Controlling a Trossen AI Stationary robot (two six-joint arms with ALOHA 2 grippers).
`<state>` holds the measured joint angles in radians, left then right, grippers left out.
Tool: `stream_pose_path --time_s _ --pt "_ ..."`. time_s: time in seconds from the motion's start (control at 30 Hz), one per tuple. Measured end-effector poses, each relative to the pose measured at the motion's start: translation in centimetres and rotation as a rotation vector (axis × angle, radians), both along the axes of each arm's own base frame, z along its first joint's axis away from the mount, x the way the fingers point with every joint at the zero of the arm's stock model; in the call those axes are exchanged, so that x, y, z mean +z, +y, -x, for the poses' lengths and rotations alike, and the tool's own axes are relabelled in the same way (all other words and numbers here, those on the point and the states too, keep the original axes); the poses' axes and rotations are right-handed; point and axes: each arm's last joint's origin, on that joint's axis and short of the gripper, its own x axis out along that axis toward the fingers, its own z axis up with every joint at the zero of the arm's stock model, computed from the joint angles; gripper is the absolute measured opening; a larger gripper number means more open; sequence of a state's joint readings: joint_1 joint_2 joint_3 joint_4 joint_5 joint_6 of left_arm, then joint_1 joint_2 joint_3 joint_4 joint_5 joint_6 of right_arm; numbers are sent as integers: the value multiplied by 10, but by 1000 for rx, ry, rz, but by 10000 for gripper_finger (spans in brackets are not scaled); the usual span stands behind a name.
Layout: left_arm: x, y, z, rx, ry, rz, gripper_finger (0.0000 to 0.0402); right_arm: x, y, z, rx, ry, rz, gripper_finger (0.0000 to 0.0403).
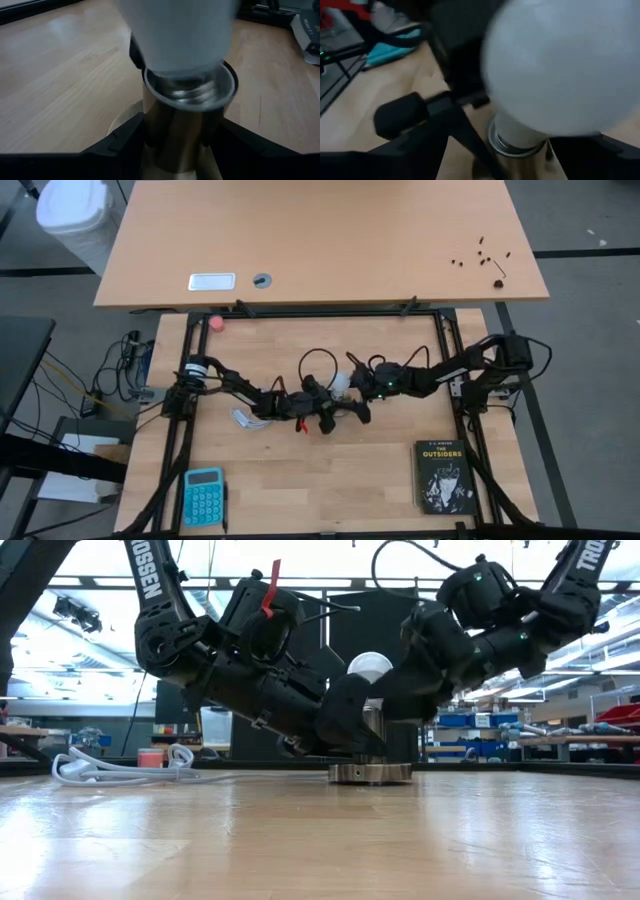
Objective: Screw lightbulb
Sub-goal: Insert the white lightbulb into the silver lamp
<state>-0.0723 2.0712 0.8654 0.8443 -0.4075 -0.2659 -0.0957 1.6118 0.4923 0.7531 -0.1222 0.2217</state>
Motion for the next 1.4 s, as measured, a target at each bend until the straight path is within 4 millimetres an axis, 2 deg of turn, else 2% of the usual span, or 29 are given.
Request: stream_pose_path --time_s 0.17,0.33,0.53,0.8,1.2,1.4 --pt "0 -1 0 -20 0 7 207 1 -4 -1 69 -29 100 339" --pt "0 -3 0 -75 10 0 207 0 -14 2 209 -31 89 335" --pt "0 -5 -1 -154 21 -22 207 -5 -20 7 285 5 108 333" --pt "-1 -8 -1 -274 34 -38 207 -4 -17 7 381 -30 127 332" --pt "0 -9 -1 -310 31 -17 207 -4 -1 5 487 -55 183 308" --pt "0 -9 -2 -322 25 -6 207 3 0 6 516 -167 224 307"
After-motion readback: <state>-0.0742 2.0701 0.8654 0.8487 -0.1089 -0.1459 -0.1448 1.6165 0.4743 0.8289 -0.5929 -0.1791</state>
